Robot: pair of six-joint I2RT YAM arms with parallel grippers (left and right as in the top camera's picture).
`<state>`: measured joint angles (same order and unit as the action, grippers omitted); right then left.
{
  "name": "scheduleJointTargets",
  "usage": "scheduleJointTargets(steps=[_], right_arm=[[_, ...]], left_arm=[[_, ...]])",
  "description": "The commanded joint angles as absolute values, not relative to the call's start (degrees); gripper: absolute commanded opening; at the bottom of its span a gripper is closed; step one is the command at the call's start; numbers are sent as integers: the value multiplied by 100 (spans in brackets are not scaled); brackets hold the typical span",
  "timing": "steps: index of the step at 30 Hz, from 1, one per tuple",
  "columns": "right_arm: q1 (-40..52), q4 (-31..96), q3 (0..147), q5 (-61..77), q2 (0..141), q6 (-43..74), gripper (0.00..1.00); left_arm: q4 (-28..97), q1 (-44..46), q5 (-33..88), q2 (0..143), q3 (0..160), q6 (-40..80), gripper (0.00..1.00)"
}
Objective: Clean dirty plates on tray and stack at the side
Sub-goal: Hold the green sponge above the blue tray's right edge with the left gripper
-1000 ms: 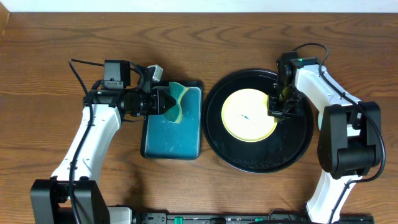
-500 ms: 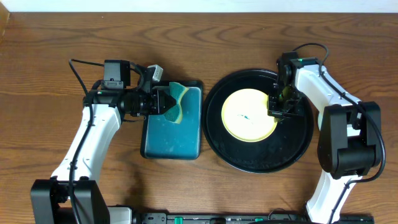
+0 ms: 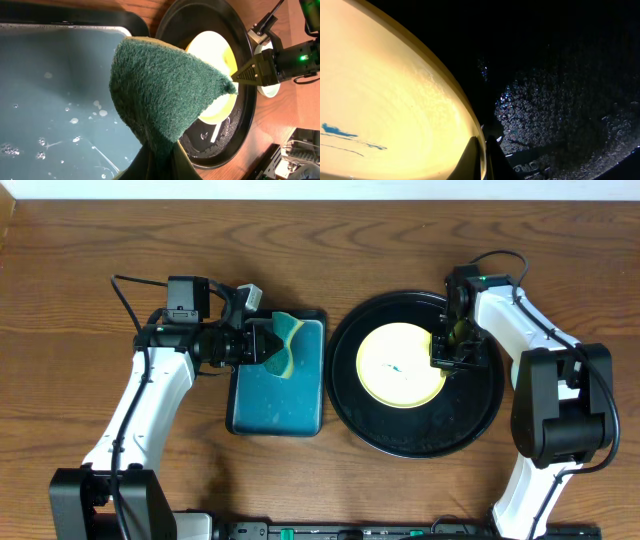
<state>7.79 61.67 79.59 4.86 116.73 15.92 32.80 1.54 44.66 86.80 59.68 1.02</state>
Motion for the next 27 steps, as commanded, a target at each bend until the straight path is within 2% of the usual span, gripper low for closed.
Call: scheduleJointTargets(steps=[1, 9, 27], right_arm=[[797, 6075, 7684, 325, 11740, 1627, 1], [797, 5708, 7310, 327, 11740, 1629, 1], [797, 5140, 6661, 349, 11740, 1629, 1]], left_arm=[[3273, 126, 4584, 8648, 5935, -23, 8], [3369, 126, 4130, 8648, 5933, -14, 7], [3395, 137, 4130, 9065, 5929, 82, 7]])
